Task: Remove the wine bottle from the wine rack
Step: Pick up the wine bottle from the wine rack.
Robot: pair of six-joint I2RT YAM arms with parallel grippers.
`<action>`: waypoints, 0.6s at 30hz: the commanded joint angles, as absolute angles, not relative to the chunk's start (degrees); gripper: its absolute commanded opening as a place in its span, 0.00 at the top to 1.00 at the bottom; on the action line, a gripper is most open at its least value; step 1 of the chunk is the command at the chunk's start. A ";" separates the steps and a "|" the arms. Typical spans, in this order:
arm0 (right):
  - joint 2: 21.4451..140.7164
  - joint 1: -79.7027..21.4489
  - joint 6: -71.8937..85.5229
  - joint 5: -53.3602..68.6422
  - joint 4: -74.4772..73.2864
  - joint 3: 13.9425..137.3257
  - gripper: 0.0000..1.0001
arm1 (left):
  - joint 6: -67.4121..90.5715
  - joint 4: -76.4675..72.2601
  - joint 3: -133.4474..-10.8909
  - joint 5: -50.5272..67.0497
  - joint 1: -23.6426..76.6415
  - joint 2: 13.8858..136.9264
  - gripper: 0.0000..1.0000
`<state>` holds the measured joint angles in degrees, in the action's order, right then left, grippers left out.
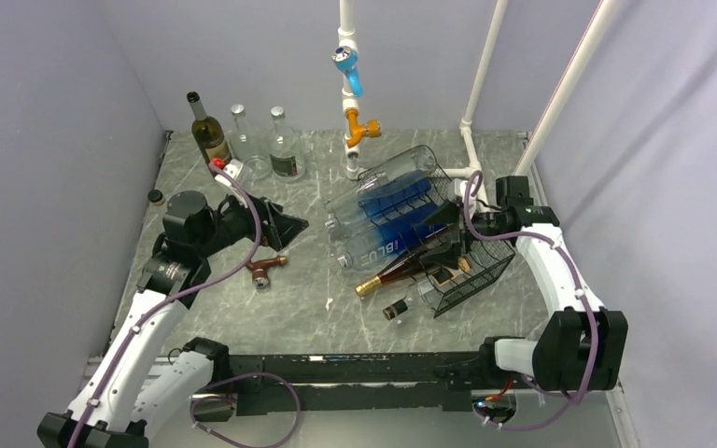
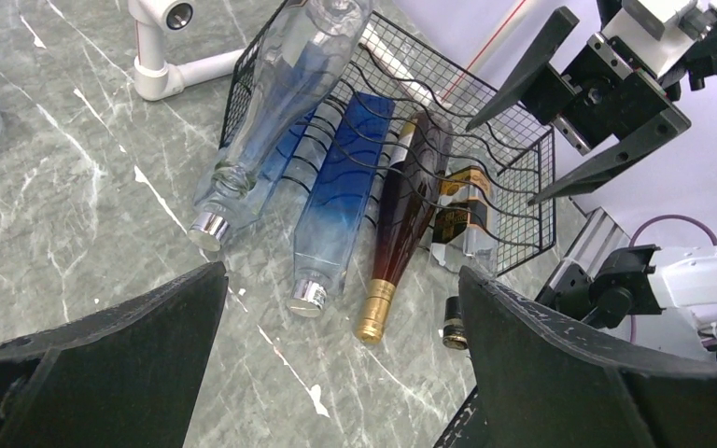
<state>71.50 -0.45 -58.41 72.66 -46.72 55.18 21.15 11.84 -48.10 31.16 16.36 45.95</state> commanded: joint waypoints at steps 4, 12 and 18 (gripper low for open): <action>69.65 3.60 -57.98 76.54 -44.04 54.89 0.00 | 18.81 11.74 -47.75 35.38 16.52 45.70 0.00; 70.73 8.88 -65.74 75.82 -49.39 55.90 0.00 | 21.43 9.88 -45.62 38.15 16.52 44.94 0.01; 69.69 13.95 -66.78 76.45 -49.08 54.73 0.00 | 24.81 9.68 -43.77 38.44 16.52 43.71 0.00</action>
